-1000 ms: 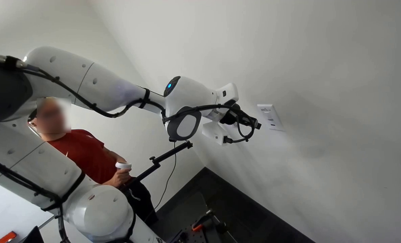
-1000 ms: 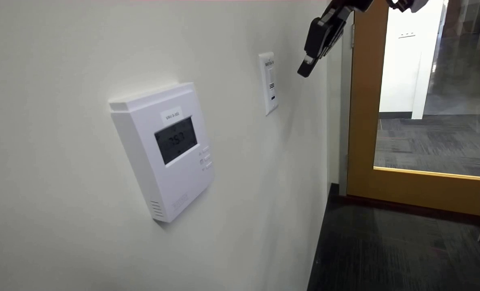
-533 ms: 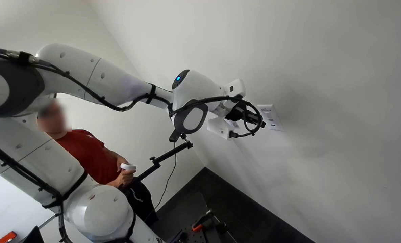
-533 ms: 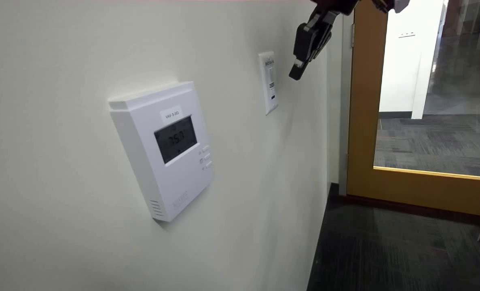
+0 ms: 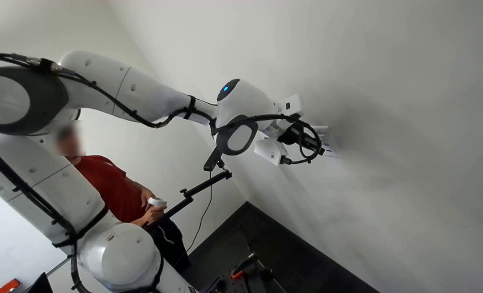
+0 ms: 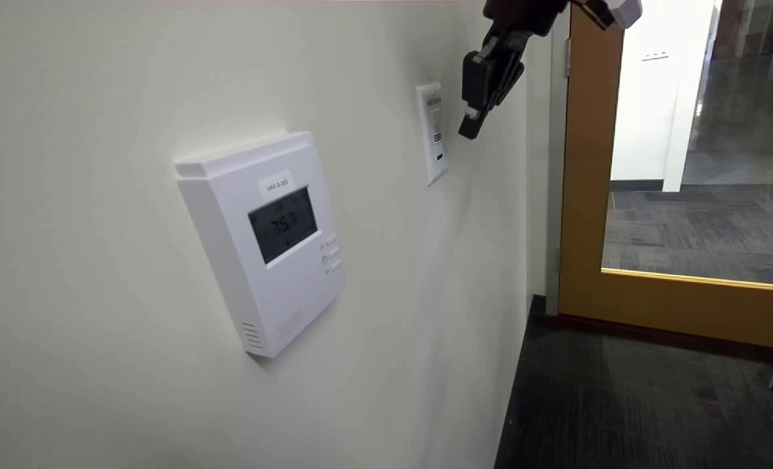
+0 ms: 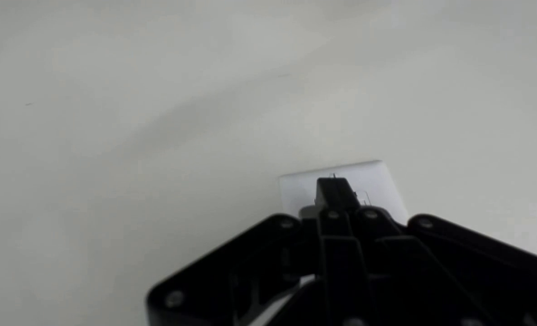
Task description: Turn off the light switch
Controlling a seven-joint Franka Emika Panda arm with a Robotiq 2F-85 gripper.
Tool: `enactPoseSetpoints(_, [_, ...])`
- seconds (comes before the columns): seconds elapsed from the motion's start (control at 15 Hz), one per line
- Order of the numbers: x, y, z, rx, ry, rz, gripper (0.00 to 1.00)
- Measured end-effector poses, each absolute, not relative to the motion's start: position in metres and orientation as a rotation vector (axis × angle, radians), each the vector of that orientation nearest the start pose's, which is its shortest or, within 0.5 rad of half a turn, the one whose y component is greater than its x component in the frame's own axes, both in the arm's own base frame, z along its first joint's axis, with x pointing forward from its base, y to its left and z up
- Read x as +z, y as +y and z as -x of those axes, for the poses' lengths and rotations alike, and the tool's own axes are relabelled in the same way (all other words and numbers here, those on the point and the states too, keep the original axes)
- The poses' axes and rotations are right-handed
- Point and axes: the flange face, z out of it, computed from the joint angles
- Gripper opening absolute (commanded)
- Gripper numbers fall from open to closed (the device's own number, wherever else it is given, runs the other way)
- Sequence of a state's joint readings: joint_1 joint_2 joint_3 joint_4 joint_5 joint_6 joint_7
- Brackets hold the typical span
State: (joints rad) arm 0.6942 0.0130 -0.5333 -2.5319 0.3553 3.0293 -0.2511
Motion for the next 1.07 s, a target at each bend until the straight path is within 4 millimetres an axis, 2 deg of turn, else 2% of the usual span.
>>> enactPoseSetpoints(1.07, [0.306,0.054,-0.523,-0.660,-0.061,2.960,0.00])
